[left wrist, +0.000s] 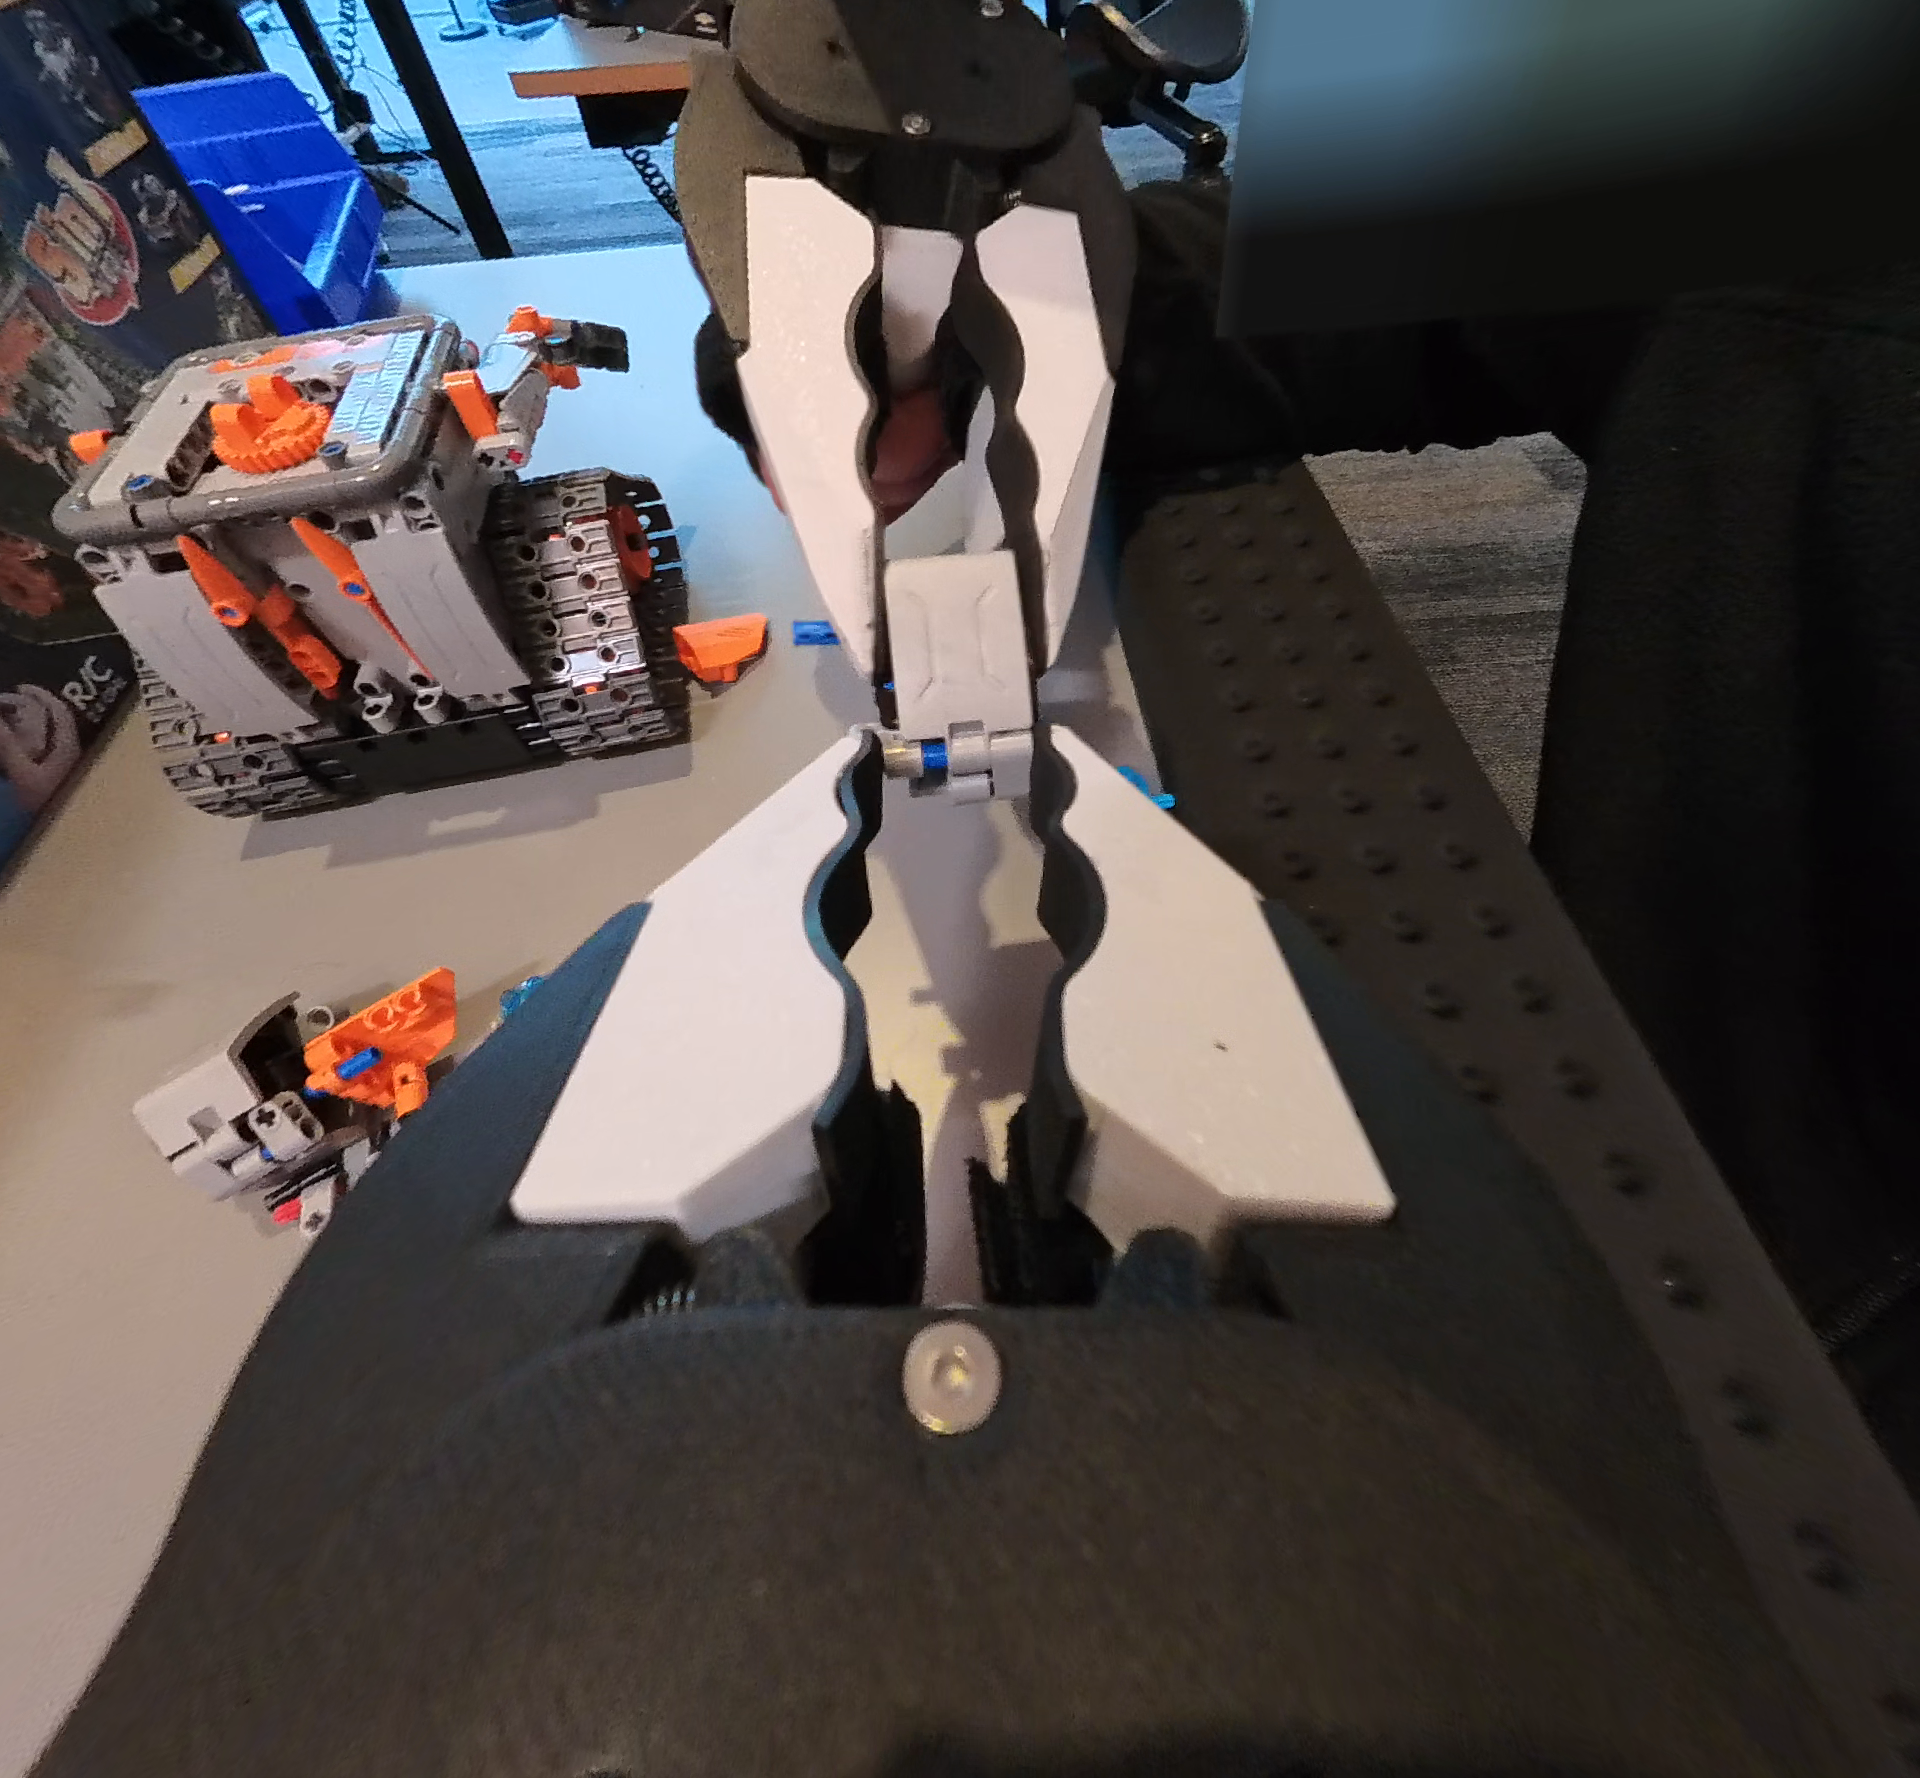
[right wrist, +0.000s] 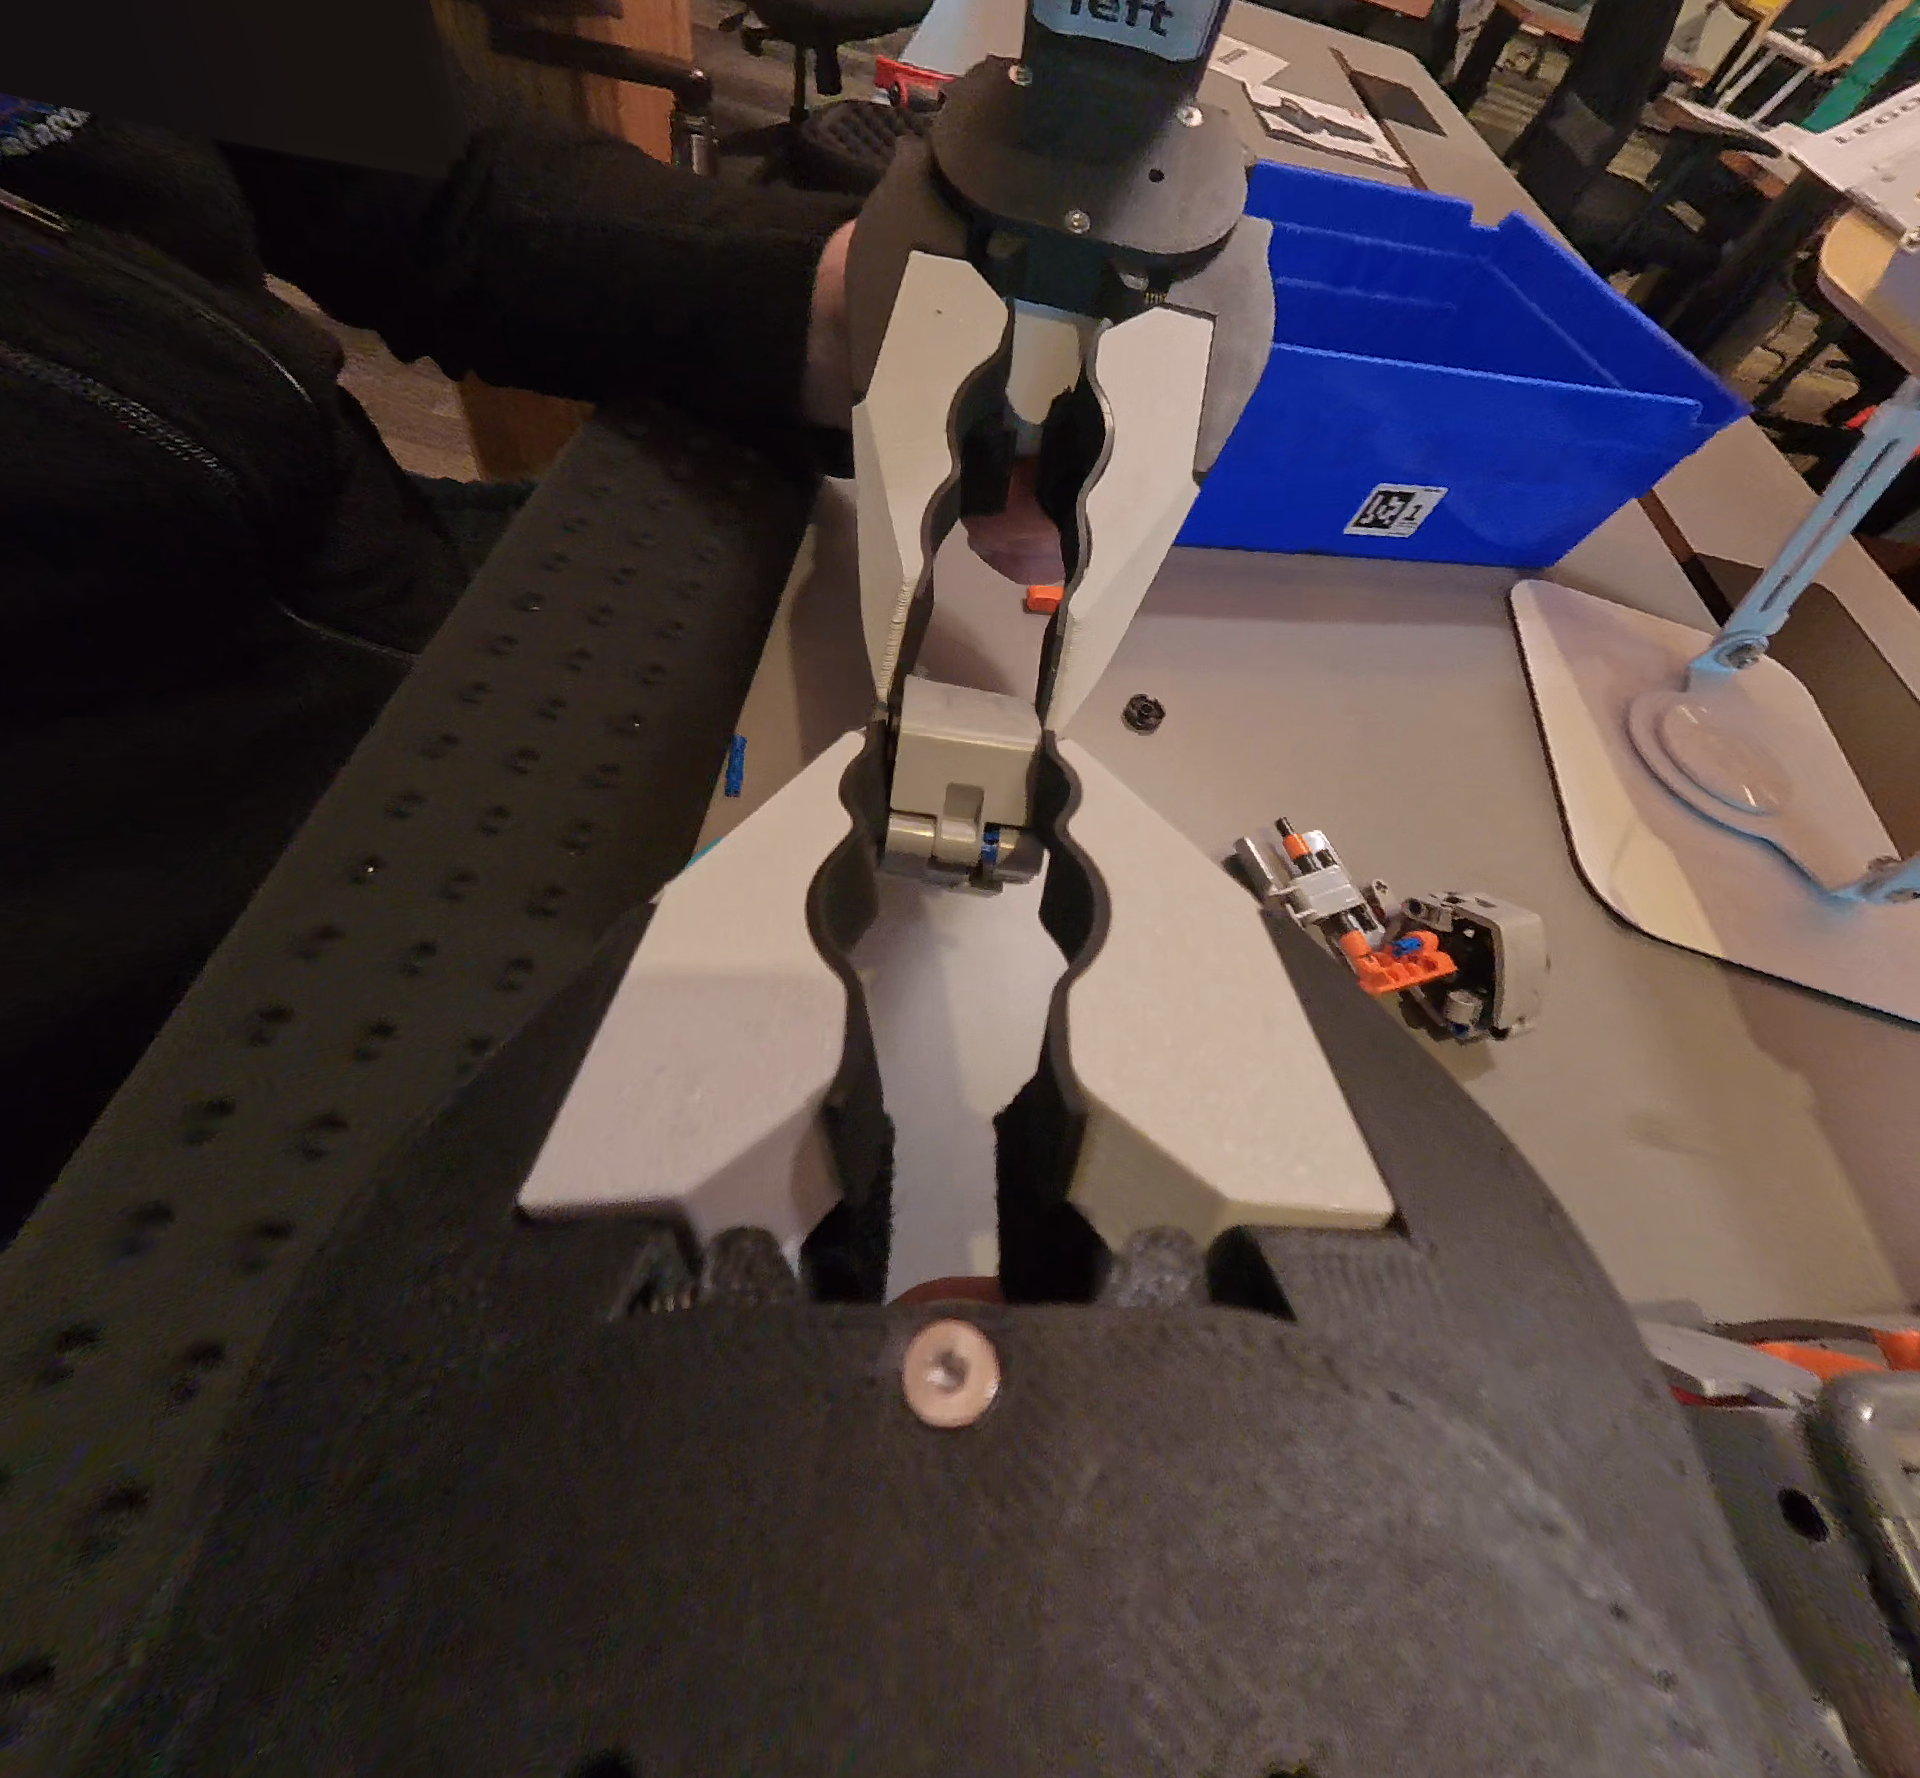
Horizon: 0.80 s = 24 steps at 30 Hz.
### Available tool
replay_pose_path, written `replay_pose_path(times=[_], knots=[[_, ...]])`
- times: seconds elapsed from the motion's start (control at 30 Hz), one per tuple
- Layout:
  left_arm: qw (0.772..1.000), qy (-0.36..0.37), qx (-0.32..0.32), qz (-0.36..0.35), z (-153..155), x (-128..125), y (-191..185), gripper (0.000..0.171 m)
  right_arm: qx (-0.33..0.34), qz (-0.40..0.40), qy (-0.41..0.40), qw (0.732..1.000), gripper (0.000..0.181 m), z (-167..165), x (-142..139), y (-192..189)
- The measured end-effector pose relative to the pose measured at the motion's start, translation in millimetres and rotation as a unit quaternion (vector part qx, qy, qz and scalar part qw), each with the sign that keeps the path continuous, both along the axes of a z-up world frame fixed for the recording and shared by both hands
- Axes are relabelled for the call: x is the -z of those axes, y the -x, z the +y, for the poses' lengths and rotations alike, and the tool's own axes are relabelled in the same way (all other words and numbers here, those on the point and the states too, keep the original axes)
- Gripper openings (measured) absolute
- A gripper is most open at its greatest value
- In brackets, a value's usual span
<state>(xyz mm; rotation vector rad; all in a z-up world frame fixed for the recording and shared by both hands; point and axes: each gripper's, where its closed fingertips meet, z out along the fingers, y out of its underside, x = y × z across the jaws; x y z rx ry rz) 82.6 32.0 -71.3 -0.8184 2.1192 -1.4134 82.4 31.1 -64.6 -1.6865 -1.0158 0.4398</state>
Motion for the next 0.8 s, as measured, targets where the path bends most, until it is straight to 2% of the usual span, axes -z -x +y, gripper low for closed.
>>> replay_pose_path(times=[0.5,0.8], knots=[[0.998,0.047,0.048,0.008,-15,-7,7,0.026,-0.065,0.051,0.016,0.996,0.026,-16,-8,8],[0.997,0.054,0.045,0.020,-12,-3,5,0.026,-0.070,0.078,0.040,0.994,0.026,-13,-5,6]])
